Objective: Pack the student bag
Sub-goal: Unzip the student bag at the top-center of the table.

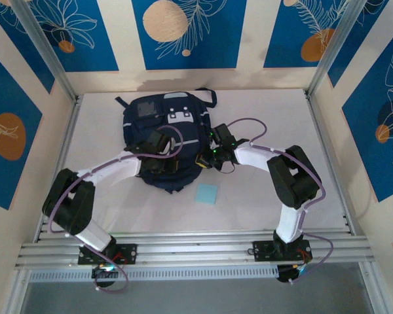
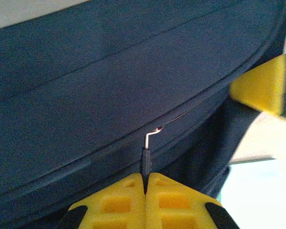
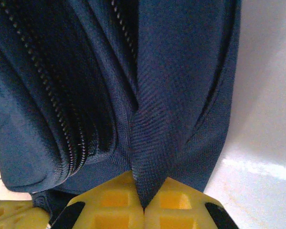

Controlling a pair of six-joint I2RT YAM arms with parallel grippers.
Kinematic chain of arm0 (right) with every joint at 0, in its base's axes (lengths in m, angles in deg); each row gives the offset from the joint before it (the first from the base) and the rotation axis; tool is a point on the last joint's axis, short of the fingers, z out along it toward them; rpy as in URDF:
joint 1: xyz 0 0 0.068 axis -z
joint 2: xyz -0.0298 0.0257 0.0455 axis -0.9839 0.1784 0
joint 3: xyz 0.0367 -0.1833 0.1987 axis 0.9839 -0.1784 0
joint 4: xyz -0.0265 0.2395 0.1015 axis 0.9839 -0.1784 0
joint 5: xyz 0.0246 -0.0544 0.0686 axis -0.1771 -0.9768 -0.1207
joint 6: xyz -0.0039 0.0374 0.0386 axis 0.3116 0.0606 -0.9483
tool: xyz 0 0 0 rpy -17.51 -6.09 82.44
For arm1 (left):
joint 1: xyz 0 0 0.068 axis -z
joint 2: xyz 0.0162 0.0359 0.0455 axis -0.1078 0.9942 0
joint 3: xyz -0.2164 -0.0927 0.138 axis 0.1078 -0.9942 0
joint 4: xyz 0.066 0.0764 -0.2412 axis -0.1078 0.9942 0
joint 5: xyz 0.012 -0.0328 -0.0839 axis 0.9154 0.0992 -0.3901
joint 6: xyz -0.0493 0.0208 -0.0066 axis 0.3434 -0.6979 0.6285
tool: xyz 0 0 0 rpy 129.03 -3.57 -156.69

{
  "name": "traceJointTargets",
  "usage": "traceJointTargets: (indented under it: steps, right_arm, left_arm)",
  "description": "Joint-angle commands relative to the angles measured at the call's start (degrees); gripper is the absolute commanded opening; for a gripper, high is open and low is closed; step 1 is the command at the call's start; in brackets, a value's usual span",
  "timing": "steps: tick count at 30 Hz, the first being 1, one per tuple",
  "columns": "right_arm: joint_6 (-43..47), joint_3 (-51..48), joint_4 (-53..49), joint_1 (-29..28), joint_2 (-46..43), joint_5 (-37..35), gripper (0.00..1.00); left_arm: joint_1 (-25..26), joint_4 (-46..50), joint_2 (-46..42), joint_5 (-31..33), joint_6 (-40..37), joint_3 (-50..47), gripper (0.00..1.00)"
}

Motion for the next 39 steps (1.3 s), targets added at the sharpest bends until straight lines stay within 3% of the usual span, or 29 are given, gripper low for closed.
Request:
traceJointTargets:
  steps: [1, 14, 18, 22, 26, 32, 39]
  right_arm:
    - [1.4, -0.6, 0.9, 2.0, -2.4, -5.0, 0.0]
    - [16.2, 7.1, -5.6, 6.1, 0.6, -1.9, 0.0]
    - [23.6, 14.9, -12.6, 7.9, 5.1, -3.5, 0.0]
    - [32.4, 22.9, -16.1, 9.3, 10.5, 0.7, 0.0]
    - [40.8, 31.3, -24.5, 9.4, 15.2, -2.6, 0.0]
    - [44.5, 31.4, -25.8, 10.7, 14.9, -4.0, 0.0]
    - [48.0, 31.9, -26.4, 11.0, 15.2, -4.4, 0.0]
  left_arm:
    - [-3.3, 4.0, -4.1, 5.0, 0.0, -3.0, 0.0]
    - [-16.8, 7.7, -11.3, 5.5, -6.1, -7.3, 0.0]
    - [-16.9, 5.8, -11.1, -1.8, -6.4, -8.1, 0.0]
    - [-14.9, 4.8, -11.0, -5.4, -7.2, -9.0, 0.0]
    - [-15.4, 4.1, -12.1, 1.1, -8.1, -10.8, 0.0]
    - [-20.7, -0.6, -11.4, 12.4, -7.0, -12.9, 0.0]
    - [-27.3, -7.2, -7.4, 17.4, -7.5, -7.9, 0.0]
